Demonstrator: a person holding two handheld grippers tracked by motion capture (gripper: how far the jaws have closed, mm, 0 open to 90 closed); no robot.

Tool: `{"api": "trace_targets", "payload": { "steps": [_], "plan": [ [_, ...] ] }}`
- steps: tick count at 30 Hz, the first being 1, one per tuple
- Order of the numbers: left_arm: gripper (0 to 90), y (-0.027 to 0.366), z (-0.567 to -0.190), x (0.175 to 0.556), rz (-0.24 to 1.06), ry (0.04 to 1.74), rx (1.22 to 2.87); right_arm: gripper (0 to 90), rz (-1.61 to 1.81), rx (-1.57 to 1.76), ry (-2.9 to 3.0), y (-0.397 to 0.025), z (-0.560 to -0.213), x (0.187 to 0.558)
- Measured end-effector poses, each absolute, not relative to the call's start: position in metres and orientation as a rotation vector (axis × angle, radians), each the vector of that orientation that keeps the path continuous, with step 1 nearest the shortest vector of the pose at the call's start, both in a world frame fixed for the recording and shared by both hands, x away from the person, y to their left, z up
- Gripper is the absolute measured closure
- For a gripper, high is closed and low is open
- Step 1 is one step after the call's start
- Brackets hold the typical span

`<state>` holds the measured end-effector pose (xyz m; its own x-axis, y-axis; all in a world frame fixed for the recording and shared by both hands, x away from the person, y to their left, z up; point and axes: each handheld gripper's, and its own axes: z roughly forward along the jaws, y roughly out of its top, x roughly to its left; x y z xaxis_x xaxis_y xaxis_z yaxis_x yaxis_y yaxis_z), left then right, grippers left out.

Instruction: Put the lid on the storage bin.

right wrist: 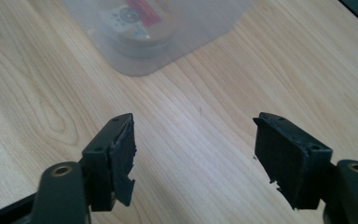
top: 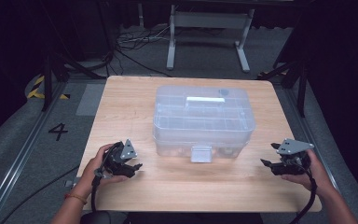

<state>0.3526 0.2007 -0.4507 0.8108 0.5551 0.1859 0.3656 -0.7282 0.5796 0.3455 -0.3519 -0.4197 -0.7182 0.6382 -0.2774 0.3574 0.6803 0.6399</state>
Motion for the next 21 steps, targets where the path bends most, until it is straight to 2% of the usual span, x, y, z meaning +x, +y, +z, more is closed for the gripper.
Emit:
{"api": "trace_targets", "payload": {
  "steps": [3, 4, 12, 21],
  "plan": [
    [17.7, 0.212, -0.455, 0.353, 0.467, 0.754, 2.413, 24.0, 0.832, 0.842, 2.377, -0.363, -0.426, 0.342],
    [16.9, 0.215, -0.457, 0.353, 0.459, 0.756, 2.404, 22.6, 0.829, 0.853, 2.368, -0.367, -0.429, 0.341],
    [16.5, 0.23, -0.472, 0.347, 0.397, 0.798, 2.387, 18.9, 0.868, 1.006, 2.347, -0.391, -0.456, 0.331],
    [15.5, 0.25, -0.484, 0.338, 0.333, 0.891, 2.242, 18.3, 0.902, 1.165, 2.295, -0.413, -0.48, 0.32]
  ]
}}
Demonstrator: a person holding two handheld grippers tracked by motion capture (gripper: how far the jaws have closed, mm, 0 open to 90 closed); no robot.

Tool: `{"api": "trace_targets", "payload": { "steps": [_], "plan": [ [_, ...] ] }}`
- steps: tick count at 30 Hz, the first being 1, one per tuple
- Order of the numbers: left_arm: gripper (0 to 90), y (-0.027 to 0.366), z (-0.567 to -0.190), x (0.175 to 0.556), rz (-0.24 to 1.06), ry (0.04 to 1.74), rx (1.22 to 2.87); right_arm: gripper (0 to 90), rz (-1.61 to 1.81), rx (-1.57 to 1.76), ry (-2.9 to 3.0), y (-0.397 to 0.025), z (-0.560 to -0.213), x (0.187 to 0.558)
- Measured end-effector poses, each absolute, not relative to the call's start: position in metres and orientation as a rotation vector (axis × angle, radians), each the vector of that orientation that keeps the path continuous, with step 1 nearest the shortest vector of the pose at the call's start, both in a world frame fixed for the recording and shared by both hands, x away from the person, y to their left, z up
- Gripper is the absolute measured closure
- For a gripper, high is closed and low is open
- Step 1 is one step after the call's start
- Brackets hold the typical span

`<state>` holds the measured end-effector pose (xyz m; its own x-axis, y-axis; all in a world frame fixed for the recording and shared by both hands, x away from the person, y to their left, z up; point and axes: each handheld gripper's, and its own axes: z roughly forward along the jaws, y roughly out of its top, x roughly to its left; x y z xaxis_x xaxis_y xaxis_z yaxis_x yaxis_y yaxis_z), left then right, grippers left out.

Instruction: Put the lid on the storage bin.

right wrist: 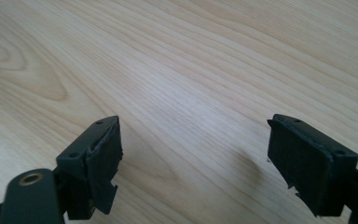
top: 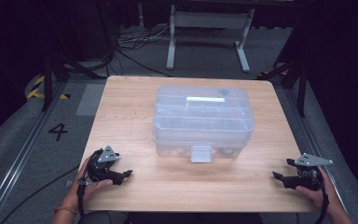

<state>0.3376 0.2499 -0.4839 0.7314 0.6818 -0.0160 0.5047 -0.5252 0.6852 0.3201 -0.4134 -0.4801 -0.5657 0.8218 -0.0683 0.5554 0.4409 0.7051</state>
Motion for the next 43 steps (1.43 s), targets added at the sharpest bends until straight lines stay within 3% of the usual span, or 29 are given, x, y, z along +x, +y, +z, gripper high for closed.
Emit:
{"api": "trace_targets", "payload": {
  "steps": [25, 43],
  "plan": [
    [15.0, 0.2484, -0.4842, 0.335, 0.371, 0.983, 2.213, 14.5, 0.987, 1.248, 2.252, -0.4219, -0.4906, 0.3217],
    [2.3, 0.2453, -0.4853, 0.3409, 0.386, 1.051, 2.219, 13.0, 0.98, 1.261, 2.243, -0.4213, -0.4907, 0.3231]
  ]
}}
